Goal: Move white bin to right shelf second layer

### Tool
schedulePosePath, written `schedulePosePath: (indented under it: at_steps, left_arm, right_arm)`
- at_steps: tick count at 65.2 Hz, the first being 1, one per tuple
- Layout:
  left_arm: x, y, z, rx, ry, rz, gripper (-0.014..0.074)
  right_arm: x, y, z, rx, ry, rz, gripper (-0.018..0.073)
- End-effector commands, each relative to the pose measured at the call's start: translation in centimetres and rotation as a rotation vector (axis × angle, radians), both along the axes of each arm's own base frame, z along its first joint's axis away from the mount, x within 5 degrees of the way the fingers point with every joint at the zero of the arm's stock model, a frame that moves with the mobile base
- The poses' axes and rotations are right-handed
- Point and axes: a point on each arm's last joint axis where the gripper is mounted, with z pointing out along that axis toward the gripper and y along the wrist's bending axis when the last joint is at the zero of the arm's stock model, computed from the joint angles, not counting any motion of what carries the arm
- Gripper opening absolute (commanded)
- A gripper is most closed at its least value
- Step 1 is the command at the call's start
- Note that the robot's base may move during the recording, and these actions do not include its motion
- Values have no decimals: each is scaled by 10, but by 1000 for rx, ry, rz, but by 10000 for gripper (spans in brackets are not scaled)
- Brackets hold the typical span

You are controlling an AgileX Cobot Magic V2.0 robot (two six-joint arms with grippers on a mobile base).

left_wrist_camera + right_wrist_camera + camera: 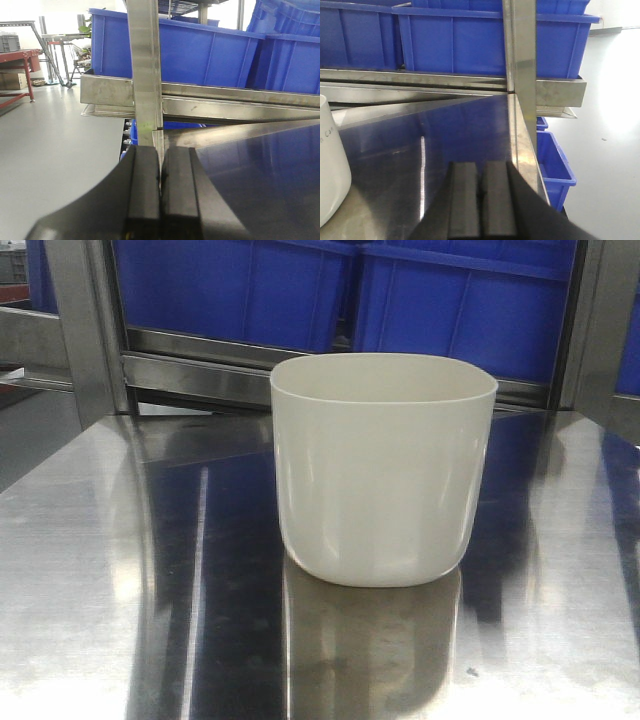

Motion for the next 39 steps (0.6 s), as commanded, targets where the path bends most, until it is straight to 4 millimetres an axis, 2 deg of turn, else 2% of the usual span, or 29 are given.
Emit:
schedulePosePath:
  at_steps: [1, 39]
  left_arm:
    - [0, 1, -3, -23, -64, 3, 85]
    - [0, 1, -3, -23, -64, 3, 85]
  right_arm:
    - [-2, -1, 15, -1, -120, -14, 56]
    - [-2, -1, 15, -1, -120, -14, 56]
